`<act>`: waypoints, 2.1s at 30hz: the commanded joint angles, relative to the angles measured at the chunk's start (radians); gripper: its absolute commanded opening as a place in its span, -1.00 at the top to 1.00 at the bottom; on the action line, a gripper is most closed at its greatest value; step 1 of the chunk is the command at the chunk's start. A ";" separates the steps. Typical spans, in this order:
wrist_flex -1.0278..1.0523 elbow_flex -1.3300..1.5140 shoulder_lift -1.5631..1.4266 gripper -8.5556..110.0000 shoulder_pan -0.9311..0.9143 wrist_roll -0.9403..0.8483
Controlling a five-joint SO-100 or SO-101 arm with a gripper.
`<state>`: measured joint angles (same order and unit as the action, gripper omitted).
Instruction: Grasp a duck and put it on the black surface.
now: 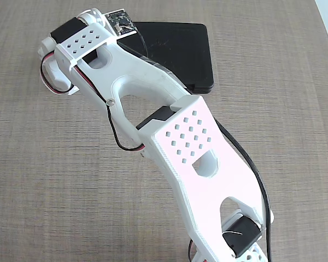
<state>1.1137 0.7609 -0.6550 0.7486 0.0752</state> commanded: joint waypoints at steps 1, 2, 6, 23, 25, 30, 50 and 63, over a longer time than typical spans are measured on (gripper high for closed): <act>-0.011 -0.048 -0.017 0.34 -0.003 0.008; -0.011 -0.048 -0.017 0.34 -0.003 0.008; -0.011 -0.048 -0.017 0.36 -0.003 0.008; -0.012 -0.048 -0.015 0.82 -0.003 0.005; -0.012 -0.048 -0.015 0.82 -0.003 0.002; -0.012 -0.046 -0.015 0.82 -0.003 -0.003; -0.044 -0.048 -0.020 0.39 -0.055 0.008; -0.051 -0.046 -0.020 0.67 -0.069 0.008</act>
<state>1.0692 0.7486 -0.6550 0.6857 0.0782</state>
